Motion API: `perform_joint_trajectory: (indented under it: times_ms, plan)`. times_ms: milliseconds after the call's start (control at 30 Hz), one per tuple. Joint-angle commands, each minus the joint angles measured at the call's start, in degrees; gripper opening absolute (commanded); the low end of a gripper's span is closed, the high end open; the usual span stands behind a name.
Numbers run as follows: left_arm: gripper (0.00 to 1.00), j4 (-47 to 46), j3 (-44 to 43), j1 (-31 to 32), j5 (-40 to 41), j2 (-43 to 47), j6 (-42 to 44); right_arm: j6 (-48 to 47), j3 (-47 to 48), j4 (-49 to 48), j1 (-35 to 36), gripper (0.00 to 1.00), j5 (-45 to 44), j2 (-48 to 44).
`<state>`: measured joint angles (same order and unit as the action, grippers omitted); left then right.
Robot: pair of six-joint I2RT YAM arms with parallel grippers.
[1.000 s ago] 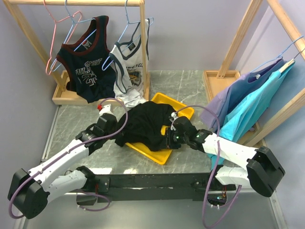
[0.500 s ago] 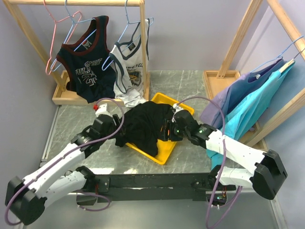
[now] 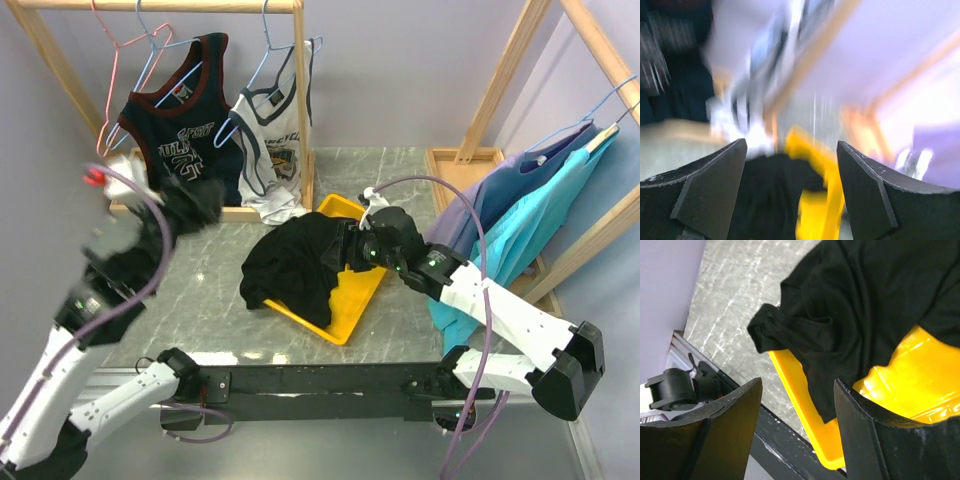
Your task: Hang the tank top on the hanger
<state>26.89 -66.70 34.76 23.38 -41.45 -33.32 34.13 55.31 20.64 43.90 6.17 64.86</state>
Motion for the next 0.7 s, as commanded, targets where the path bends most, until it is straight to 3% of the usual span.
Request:
perform_joint_trajectory:
  times_ms: [0,67,133,200,367,567,667]
  plan:
    - [0.80,-6.14,-18.32,-3.01,12.65,-12.14,12.46,-1.43,3.22,-1.22,0.31,0.67,-0.11,-1.14]
    - [0.79,-7.73,-23.89,-7.32,9.60,-18.56,14.07,-1.61,3.49,-0.52,0.40,0.67,0.06,-1.49]
    - [0.78,-6.25,-31.80,-15.84,0.95,-24.86,13.55,-1.96,3.49,-0.08,0.40,0.67,0.33,-2.10]
    - [0.76,-4.66,-39.16,-23.20,-2.62,-29.19,12.67,-2.31,3.49,0.36,0.40,0.68,0.85,-2.46]
    - [0.72,-5.45,-48.24,-37.27,-16.25,-39.66,12.23,-2.75,2.88,0.89,0.40,0.68,1.82,-3.42]
    - [0.66,-8.52,-50.29,-51.17,-27.39,-45.82,7.84,-2.58,0.94,-0.16,0.40,0.68,3.49,-3.08]
    - [0.65,-9.93,-50.55,-54.35,-33.63,-48.63,8.09,-2.67,1.03,-0.69,0.48,0.68,4.28,-2.37]
